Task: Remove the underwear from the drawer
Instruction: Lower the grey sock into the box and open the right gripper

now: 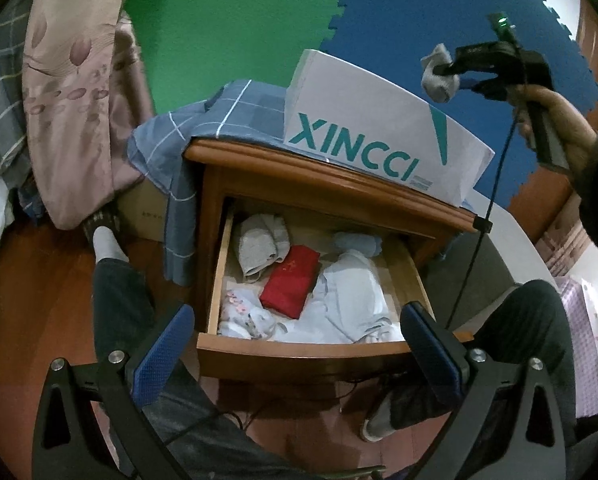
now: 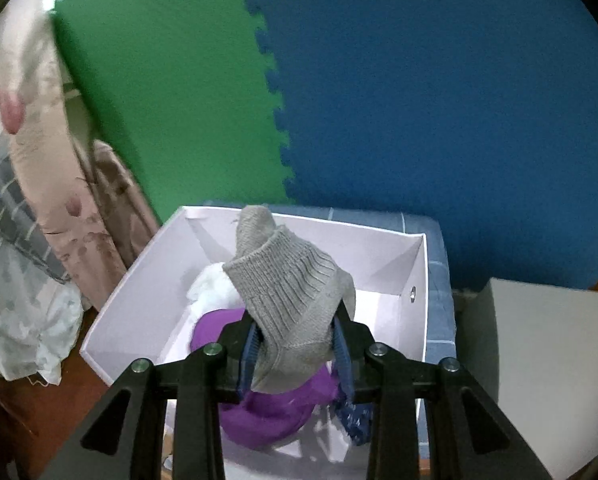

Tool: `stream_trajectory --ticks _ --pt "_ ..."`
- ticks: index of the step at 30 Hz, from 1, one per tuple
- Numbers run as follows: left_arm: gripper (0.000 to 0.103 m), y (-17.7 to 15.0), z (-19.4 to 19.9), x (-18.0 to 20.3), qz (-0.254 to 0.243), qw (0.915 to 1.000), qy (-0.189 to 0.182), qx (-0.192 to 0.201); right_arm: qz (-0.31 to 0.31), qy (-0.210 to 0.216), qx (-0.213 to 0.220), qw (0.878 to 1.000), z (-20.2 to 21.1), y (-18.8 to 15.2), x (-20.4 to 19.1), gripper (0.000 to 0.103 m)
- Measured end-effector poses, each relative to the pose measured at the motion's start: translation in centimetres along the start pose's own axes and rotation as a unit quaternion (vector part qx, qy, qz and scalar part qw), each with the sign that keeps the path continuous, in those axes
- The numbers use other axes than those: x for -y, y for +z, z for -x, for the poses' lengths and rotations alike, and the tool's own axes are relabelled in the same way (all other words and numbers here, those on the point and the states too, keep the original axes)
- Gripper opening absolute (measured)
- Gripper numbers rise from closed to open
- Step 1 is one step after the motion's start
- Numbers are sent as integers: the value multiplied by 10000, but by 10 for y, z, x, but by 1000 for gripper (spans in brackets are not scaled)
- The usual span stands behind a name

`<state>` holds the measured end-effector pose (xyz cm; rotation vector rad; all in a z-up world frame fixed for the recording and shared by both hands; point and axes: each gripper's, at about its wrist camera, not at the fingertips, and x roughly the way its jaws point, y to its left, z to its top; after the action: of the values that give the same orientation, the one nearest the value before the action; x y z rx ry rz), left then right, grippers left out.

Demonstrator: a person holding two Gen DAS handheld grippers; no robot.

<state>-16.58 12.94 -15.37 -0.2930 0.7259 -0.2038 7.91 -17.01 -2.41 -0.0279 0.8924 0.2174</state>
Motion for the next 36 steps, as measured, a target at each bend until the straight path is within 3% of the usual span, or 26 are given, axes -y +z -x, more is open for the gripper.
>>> stream_trajectory --ticks 5,12,26,32,36 --pt "102 -3 -1 -9 95 9999 27 -43 -412 -95 -565 9975 -50 6 17 33" --pt "102 -6 -3 -21 221 9996 94 -132 -582 -343 -984 9929 -90 11 31 33" --pt "102 -10 -11 -18 124 9993 93 -325 -573 -393 -1339 9886 -114 9 32 35" --pt "102 -9 -8 -13 35 9994 112 -328 -445 -294 -1470 9877 -119 4 28 44" --pt "102 -9 -7 -12 18 9993 145 -341 -506 -136 -1330 9897 -110 2 30 45"
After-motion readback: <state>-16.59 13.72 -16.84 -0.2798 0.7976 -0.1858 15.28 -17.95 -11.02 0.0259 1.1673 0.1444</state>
